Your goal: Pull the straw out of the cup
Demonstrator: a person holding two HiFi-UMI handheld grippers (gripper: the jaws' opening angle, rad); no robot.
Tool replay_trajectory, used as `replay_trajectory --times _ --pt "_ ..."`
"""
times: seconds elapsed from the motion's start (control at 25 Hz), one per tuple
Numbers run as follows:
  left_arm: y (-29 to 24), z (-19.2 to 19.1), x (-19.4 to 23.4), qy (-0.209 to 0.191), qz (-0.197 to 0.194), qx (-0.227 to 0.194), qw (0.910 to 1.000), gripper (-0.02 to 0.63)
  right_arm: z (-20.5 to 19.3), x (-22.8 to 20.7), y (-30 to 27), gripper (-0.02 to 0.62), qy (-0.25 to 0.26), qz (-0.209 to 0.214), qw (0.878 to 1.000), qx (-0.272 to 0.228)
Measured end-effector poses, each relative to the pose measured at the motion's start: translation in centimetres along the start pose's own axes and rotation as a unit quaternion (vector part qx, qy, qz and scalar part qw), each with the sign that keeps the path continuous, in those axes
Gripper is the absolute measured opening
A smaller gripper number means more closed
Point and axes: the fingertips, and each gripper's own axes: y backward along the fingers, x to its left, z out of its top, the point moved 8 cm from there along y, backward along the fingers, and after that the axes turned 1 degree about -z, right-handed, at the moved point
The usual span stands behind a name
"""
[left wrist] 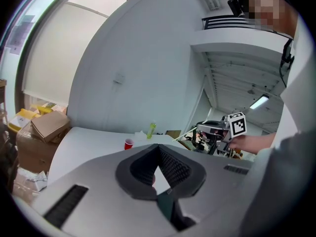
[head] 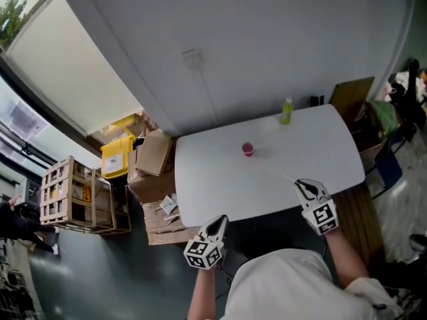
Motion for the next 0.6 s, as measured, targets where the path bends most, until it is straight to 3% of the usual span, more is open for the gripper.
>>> replay_trajectory --times 0.6 --pt "-0.9 -0.3 -2.3 0.004 0.021 -0.007 0.9997 0.002 -1.0 -1.5 0.1 0.05 0.005 0.03 1.0 -0.003"
